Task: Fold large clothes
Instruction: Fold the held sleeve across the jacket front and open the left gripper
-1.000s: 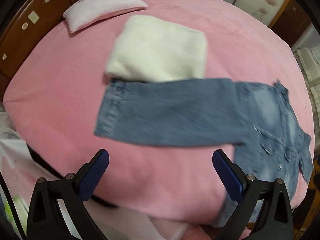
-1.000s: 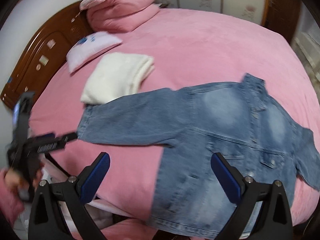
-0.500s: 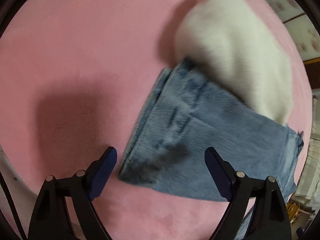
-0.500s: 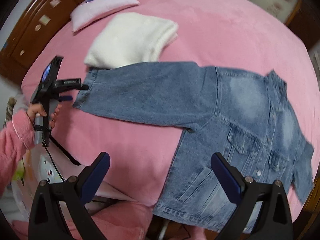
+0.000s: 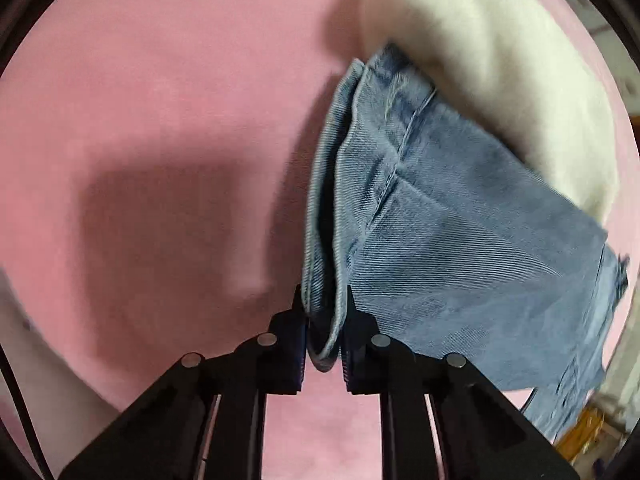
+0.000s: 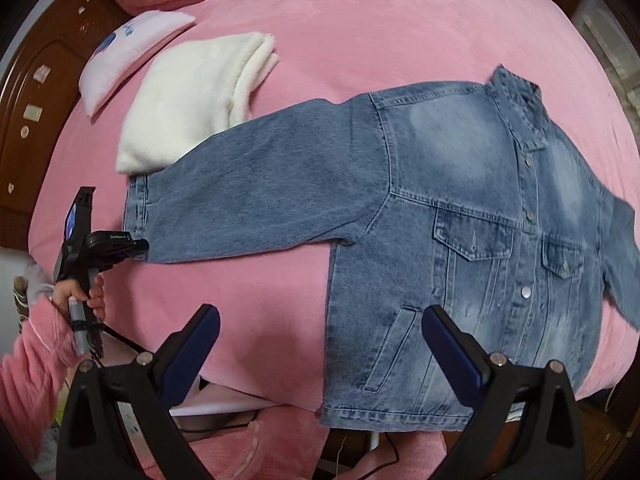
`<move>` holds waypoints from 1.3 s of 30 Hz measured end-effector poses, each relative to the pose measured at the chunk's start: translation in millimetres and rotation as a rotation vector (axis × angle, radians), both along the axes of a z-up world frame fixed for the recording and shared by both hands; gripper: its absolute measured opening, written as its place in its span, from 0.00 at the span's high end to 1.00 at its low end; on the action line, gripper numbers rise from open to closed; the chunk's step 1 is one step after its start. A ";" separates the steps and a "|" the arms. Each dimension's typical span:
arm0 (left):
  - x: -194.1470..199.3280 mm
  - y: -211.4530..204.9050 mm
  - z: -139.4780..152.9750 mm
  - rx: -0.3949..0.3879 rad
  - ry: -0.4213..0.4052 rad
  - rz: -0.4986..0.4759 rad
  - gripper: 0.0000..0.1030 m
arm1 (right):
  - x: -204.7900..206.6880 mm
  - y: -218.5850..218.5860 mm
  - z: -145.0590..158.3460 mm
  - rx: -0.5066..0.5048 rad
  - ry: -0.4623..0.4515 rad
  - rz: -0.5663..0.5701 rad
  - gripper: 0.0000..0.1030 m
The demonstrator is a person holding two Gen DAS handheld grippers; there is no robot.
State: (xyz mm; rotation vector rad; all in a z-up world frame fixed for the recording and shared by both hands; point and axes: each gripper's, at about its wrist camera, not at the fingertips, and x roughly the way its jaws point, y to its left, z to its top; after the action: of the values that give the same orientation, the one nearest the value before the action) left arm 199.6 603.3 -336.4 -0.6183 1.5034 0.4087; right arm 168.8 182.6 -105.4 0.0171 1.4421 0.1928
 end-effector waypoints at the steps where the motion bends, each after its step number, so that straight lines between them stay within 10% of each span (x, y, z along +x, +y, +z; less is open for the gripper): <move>1: -2.9 -5.5 4.3 0.021 -0.009 0.007 0.90 | -2.7 -3.4 -1.3 0.012 0.003 -0.005 0.02; 17: -28.2 -164.9 191.3 0.201 -0.355 0.038 0.91 | 5.0 -127.0 -0.2 0.282 -0.066 -0.124 0.02; 23: 15.7 -286.4 251.9 0.165 -0.479 -0.064 0.91 | 20.2 -208.6 9.5 0.337 -0.173 -0.186 0.02; 34: 95.5 -488.0 197.5 0.007 -0.438 -0.347 0.87 | 22.7 -348.4 -22.5 0.325 -0.275 -0.430 0.02; 39: 114.7 -538.2 135.2 -0.149 -0.201 -0.392 0.27 | 19.9 -382.4 -45.3 0.302 -0.252 -0.510 0.02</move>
State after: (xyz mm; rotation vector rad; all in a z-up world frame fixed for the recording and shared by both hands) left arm 314.2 65.2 -201.2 -0.4498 1.4274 -0.0662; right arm 188.7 -199.8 -150.7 0.5823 1.1061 -0.0099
